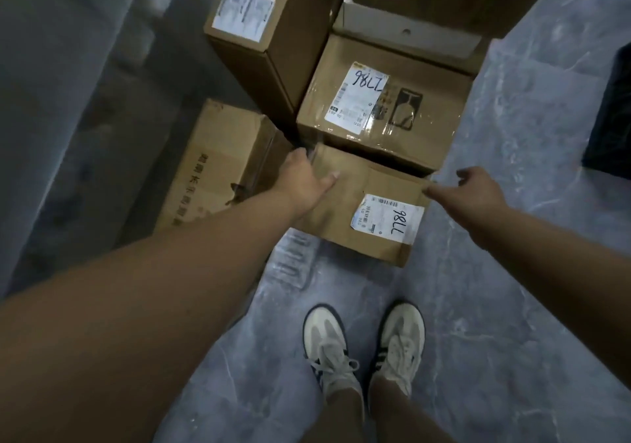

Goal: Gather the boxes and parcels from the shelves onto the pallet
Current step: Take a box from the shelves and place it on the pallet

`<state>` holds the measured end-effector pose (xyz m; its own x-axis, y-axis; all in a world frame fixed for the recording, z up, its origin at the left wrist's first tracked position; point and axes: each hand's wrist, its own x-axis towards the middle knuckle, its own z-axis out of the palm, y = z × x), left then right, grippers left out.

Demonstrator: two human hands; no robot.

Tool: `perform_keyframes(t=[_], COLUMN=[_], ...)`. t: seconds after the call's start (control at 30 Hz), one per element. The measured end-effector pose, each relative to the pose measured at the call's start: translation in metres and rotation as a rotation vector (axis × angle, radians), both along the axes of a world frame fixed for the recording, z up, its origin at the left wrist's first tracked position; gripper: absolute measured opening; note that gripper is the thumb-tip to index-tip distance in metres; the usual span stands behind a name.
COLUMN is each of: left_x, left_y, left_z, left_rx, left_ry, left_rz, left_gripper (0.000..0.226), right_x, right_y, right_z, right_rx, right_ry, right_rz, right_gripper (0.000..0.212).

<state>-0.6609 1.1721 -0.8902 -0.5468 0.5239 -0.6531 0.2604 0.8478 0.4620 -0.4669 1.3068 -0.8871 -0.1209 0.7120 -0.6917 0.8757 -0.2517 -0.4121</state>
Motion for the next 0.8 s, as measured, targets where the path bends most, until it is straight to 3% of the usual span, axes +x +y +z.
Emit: perform_keyframes(t=[0.13,0.2,0.3,0.37,0.57,0.8], left_x=[-0.003,-0.003,0.005,0.012,0.014,0.006], left_y=[0.003,0.001,-0.007,-0.015,-0.038,-0.033], left_z=[-0.074,-0.096,-0.108,-0.098,-0.002,0.197], left_rx=[-0.112,-0.113,-0.063,-0.027,0.065,0.213], left_ry=[-0.028,-0.089,-0.18,-0.187,-0.166,-0.148], left_rz=[0.091,0.208,0.387,0.447,0.587,0.704], left_gripper=[0.093,0.084,0.065,0.059,0.042,0.028], right_x=[0.015,0.017,0.016,0.017,0.019,-0.003], right_y=[-0.009,-0.016,-0.035,-0.048,-0.064,-0.032], right_z=[-0.083,-0.105,-0.117,-0.111,-0.008,0.203], right_rx=[-0.153,-0.245,-0.322,-0.306,-0.243,-0.114], right_ry=[-0.109,-0.085,0.082,0.121,0.216,0.357], right_rz=[-0.049,-0.101,-0.192,-0.249,-0.268,-0.203], right_gripper=[0.093,0.088,0.053,0.065,0.071,0.075])
